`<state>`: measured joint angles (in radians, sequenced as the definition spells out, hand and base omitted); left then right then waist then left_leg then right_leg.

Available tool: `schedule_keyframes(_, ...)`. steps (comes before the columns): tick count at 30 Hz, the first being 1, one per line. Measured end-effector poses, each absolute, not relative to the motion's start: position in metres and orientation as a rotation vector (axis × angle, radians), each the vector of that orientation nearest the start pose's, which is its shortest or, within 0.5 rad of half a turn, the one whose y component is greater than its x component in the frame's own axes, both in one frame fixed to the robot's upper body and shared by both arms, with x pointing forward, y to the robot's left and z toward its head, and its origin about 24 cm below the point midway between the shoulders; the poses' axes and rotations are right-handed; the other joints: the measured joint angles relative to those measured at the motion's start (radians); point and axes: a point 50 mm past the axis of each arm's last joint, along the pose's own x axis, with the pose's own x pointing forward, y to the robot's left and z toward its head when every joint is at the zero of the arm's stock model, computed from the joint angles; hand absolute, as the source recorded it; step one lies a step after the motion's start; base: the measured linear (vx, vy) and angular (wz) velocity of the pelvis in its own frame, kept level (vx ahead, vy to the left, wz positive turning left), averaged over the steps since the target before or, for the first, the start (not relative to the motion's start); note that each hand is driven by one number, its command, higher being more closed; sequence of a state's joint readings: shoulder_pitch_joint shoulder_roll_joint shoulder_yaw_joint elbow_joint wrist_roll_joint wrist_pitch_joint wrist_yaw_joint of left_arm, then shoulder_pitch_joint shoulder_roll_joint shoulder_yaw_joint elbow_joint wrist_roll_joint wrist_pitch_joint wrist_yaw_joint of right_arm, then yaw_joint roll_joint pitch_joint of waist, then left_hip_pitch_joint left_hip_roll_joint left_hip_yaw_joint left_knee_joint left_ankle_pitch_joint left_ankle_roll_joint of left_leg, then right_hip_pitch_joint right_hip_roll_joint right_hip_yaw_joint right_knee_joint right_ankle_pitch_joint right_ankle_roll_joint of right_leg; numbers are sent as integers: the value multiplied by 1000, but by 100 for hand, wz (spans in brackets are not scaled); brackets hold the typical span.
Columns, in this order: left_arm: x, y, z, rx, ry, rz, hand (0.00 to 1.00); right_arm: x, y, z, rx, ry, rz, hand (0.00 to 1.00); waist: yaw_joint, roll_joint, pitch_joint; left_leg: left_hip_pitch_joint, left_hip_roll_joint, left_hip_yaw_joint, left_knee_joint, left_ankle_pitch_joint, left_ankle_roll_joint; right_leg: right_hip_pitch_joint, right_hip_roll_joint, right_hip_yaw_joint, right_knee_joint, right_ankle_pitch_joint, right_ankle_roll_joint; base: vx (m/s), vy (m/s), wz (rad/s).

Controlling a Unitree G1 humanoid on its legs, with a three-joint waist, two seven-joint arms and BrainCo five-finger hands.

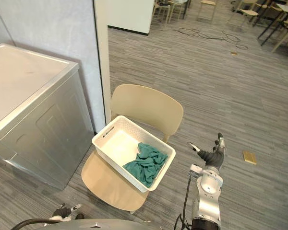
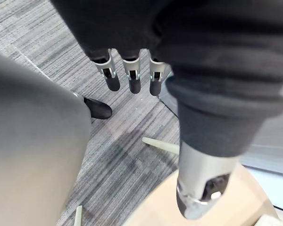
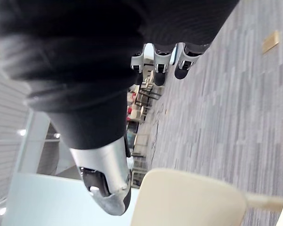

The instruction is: Pick up the laundry basket with both hands and put the clothes into the washing machine.

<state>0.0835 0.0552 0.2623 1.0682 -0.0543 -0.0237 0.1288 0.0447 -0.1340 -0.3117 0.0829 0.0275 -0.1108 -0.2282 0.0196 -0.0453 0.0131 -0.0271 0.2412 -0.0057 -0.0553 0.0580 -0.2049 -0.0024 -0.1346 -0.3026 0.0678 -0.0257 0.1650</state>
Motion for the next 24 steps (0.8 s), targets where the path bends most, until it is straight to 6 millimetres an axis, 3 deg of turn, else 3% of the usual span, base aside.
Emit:
schedule_keyframes(4, 90, 219, -158, -1, 1091, 407, 0, 268, -218, 63, -260, -133, -216, 0, 9, -23, 12, -40, -23, -15, -3, 16, 8, -2, -11, -13, -64, 43, 5, -36, 39, 9)
schedule_keyframes(5, 94, 218, -157, 27, 1074, 375, 0, 284, -201, 74, -360, -178, -70, 0, 15, -10, 32, -45, -28, -15, -4, 21, 8, -5, -15, -13, -71, 51, 6, -77, 24, 2)
schedule_keyframes(6, 102, 216, -155, 63, 1046, 330, 0, 298, -185, 84, -490, -221, 70, 0, 23, -14, 54, -47, -30, -15, -12, 31, 10, -9, -16, -13, -77, 60, 5, -109, 25, 1)
schedule_keyframes(7, 107, 214, -154, 78, 1034, 308, 0, 304, -179, 88, -555, -237, 128, 0, 30, -8, 67, -53, -30, -16, -20, 39, 10, -22, -16, -13, -77, 64, 5, -130, 12, 2)
schedule_keyframes(9, 131, 206, -146, 131, 952, 224, 0, 324, -164, 94, -880, -271, 286, 0, 53, 11, 131, -110, -32, -26, -22, 67, 13, -69, -16, -16, -80, 88, 0, -144, 12, 4)
schedule_keyframes(12, 153, 200, -136, 206, 861, 145, 0, 335, -169, 77, -1174, -200, 362, 0, 76, 15, 192, -152, -39, -42, -22, 91, 15, -100, -20, -22, -85, 111, -2, -111, 14, 9)
schedule_keyframes(15, 164, 200, -129, 277, 805, 100, 0, 334, -177, 67, -1338, -160, 407, 0, 73, 3, 236, -166, -49, -49, -22, 98, 20, -107, -29, -35, -84, 116, 1, -51, 16, 9)
schedule_keyframes(24, 182, 201, -118, 342, 722, 93, 0, 339, -203, 65, -1461, -72, 379, 0, 68, 3, 307, -222, -60, -48, -24, 121, 28, -171, -37, -13, -86, 146, -2, -65, 15, -4)
